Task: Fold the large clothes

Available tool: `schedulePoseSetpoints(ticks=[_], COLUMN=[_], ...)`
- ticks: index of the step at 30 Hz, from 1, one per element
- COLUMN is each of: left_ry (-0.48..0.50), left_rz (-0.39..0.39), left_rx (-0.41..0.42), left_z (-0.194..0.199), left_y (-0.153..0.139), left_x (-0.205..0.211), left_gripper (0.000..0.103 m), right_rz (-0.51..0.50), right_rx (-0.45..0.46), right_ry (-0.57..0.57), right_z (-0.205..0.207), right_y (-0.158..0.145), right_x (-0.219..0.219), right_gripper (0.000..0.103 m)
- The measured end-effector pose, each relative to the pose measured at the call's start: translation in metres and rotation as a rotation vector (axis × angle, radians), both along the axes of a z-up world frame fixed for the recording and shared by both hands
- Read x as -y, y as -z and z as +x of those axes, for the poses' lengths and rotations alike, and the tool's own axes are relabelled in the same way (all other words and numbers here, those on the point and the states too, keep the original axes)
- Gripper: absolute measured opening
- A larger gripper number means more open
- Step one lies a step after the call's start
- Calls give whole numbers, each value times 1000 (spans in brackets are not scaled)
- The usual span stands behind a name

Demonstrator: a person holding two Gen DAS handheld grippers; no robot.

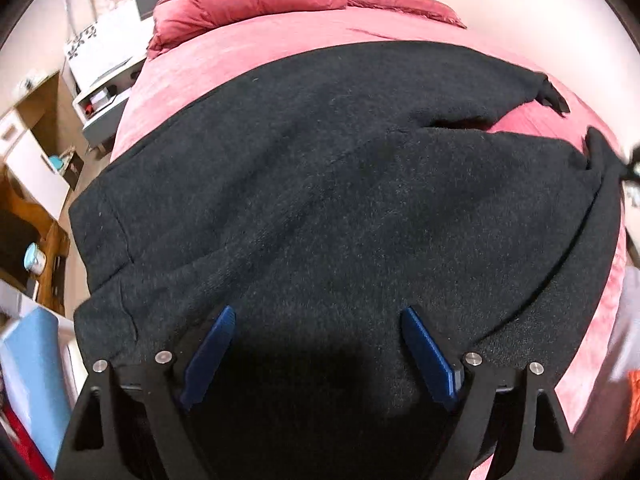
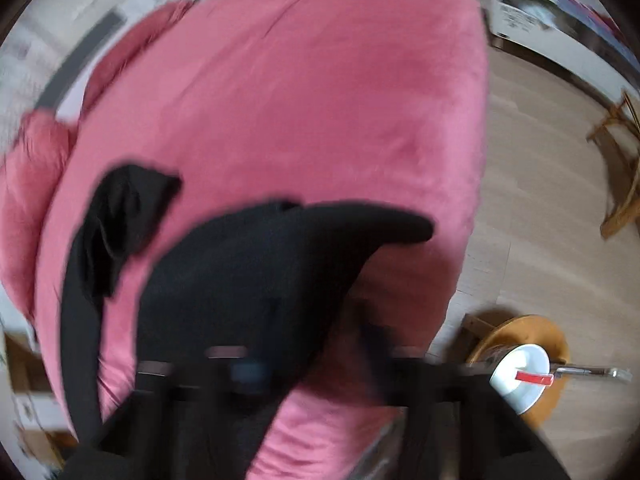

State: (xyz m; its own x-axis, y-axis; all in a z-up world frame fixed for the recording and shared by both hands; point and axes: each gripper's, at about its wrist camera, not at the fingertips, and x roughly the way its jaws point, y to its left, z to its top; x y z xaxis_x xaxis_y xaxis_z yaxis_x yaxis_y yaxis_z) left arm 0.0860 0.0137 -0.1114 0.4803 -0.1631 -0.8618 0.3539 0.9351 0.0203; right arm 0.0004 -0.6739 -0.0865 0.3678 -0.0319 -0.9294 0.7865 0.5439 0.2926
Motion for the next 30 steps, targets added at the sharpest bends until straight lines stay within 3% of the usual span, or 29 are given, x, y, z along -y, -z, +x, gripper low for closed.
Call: schedulePoseSetpoints(ticks=[3, 6, 8, 11, 14, 16, 17, 19, 22, 25, 27, 28, 29, 30], left_ry=[-24, -27, -26, -28, -36, -47, -55, -71, -96, -107, -107, -106, -106, -105], left_rz=[-33, -34, -35, -48, -45, -46, -54, -76, -102, -110, -103, -98, -91, -88], left_rx=[-6, 6, 13, 16, 15, 8, 6, 10, 9, 8, 3, 0, -3, -3], left_z=[-1, -1, -9, -14, -11, -13, -14, -16, -18, -18, -16, -14, -13, -13], left_y=[2, 3, 2, 3, 8, 5, 2, -4, -12, -15, -14, -12, -10, -9], left_x=[-9, -4, -5, -6, -7, -9, -11, -14, -20, -25, -27, -27, -28, -26], left_gripper=[86, 87, 88, 88, 88, 88, 88, 88, 88, 88, 88, 88, 88, 88], right_rz=[-54, -17, 18, -76, -208, -213, -207, -176, -111, 15, -4, -51, -81, -90], right_rx=[-80, -150, -178, -206, -72, 32, 56, 58, -35, -116, -144, -167, -180, -167], right_ry=[-43, -54, -29, 94, 156, 127, 97, 0, -33, -20, -40, -74, -116, -153], right_z=[-11, -23, -32, -46, -43, -26, -14, 19, 57, 70, 70, 70, 70, 69], right_y=[4, 14, 14, -11, -50, -67, -72, -69, -45, -9, 0, -4, -9, -17], right_x=[-11, -13, -9, 2, 10, 15, 16, 15, 15, 13, 6, 0, -5, -9], right_gripper=[14, 15, 30, 35, 42, 49, 57, 62, 62, 62, 58, 43, 18, 16])
